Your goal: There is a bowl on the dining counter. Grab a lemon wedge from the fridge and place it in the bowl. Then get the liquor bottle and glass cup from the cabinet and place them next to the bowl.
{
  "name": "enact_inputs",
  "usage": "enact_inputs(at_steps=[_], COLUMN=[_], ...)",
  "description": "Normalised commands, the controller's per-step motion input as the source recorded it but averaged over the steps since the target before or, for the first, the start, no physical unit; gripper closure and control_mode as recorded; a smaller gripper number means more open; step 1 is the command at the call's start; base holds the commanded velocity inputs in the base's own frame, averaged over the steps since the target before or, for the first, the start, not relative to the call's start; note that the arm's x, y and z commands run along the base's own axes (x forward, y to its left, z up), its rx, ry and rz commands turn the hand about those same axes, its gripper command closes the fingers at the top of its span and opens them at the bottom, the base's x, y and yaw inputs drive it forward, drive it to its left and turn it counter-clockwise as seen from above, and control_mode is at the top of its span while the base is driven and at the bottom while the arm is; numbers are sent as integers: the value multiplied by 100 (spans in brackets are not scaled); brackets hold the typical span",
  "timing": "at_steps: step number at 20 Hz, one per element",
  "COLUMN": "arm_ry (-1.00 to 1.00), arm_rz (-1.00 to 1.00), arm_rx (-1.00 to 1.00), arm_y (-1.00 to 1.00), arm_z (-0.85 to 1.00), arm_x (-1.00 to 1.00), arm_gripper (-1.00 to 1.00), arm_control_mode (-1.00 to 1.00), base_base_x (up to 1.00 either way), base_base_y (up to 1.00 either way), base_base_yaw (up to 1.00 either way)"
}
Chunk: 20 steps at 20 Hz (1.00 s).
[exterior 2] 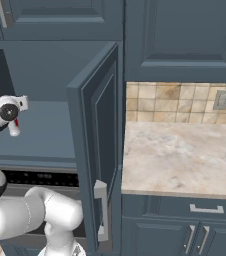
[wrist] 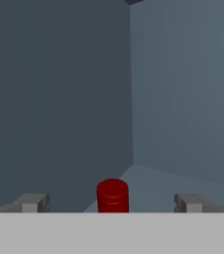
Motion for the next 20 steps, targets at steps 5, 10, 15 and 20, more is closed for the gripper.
enact_inputs(at_steps=[5,10,15,20], arm_ry=[0,0,0,0], arm_rz=[0,1,0,0], arm_rx=[0,0,0,0], arm_y=[1,4,5,16], arm_z=[-7,-12,-9,-11], arm_x=[8,8,5,8], arm_gripper=[-100,-100,-100,100], arm_control_mode=[-100,-100,-100,-100], base_base_x=[0,0,0,0], base_base_y=[0,0,0,0], base_base_yaw=[0,0,0,0])
